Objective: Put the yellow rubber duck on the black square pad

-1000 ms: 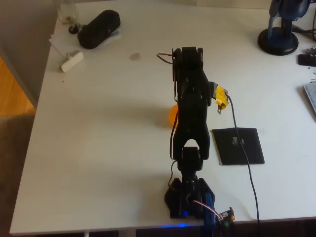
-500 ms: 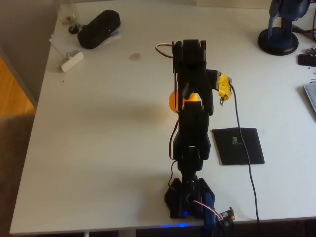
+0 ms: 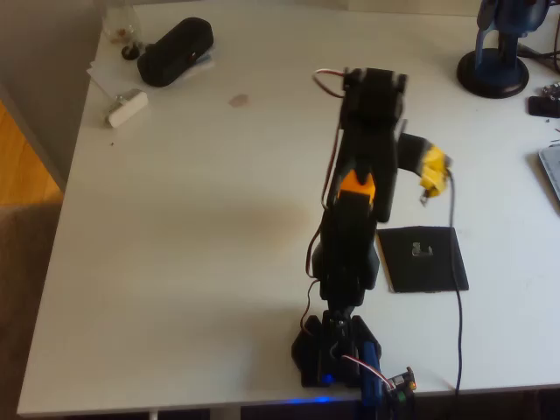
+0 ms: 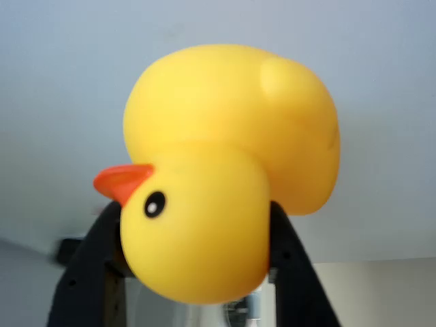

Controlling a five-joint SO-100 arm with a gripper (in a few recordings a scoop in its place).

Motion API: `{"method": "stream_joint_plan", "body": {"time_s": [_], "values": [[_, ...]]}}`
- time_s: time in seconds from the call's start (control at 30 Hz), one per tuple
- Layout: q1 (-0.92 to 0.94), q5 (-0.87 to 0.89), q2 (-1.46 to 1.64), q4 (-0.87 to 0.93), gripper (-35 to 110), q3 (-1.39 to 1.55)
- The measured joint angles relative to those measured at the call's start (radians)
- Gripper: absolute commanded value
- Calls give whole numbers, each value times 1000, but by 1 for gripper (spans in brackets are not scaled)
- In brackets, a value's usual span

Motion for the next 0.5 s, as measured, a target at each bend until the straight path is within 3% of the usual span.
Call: {"method": "stream_joint_plan", "body": {"time_s": [0.5], "values": [[117, -95, 241, 63, 15, 304]]}}
